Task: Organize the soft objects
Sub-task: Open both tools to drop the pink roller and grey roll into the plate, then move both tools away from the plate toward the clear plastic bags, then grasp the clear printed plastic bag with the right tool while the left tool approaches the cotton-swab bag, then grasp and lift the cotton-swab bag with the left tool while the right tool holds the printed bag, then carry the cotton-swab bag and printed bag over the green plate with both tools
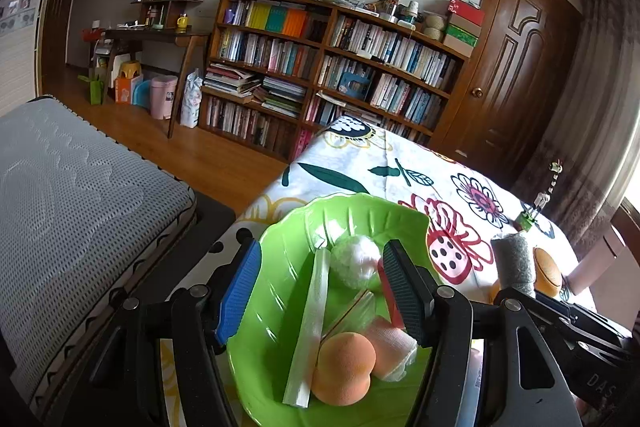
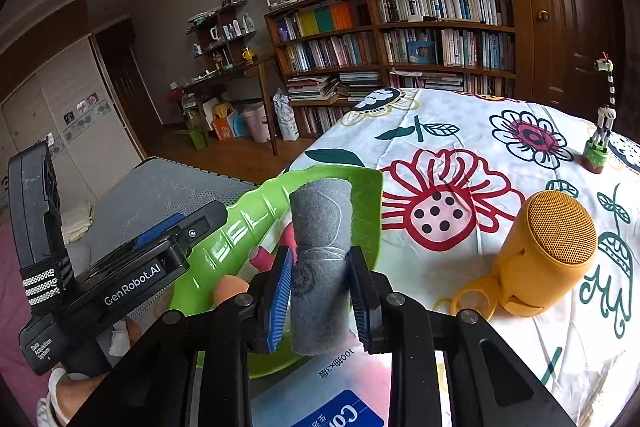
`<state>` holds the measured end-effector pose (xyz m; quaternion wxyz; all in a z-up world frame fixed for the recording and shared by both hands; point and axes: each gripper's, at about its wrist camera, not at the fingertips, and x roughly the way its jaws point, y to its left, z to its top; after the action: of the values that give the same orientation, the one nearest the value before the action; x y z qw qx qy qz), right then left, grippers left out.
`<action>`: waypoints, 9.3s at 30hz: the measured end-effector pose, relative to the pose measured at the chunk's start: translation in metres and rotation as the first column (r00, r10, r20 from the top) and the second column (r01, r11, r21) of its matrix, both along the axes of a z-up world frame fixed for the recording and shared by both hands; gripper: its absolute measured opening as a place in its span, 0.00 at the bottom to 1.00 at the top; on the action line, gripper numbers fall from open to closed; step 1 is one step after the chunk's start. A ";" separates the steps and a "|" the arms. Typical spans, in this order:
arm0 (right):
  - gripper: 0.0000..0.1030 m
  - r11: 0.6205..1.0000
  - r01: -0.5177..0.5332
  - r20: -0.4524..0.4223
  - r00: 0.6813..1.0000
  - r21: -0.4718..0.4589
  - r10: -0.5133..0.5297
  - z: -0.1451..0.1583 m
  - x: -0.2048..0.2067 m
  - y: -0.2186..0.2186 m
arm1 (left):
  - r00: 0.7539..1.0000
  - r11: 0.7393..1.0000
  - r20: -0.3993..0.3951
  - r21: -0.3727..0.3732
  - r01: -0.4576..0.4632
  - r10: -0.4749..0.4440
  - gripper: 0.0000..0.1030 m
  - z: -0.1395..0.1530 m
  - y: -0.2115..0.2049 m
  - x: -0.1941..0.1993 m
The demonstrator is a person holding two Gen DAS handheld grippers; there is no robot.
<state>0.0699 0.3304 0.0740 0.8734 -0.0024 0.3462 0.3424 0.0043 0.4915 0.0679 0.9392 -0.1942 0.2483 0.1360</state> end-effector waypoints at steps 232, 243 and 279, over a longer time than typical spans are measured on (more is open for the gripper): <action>0.45 0.725 0.689 -0.100 0.722 0.008 -0.685 -0.047 -0.045 -0.360 | 0.761 0.753 -0.182 0.123 0.646 -0.623 0.18 0.000 -0.302 0.041; 0.49 0.738 0.668 -0.102 0.731 -0.096 -0.675 -0.065 -0.025 -0.341 | 0.772 0.766 -0.158 0.106 0.634 -0.616 0.18 0.003 -0.290 0.037; 0.09 0.871 0.486 0.006 0.873 0.065 -0.488 -0.002 -0.046 -0.245 | 0.905 0.904 -0.061 0.050 0.424 -0.421 0.18 0.015 -0.163 0.021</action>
<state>0.0237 0.0859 0.0723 0.9349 0.1079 0.3153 0.1220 0.0257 0.3280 0.0832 0.9457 -0.1032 0.3027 -0.0582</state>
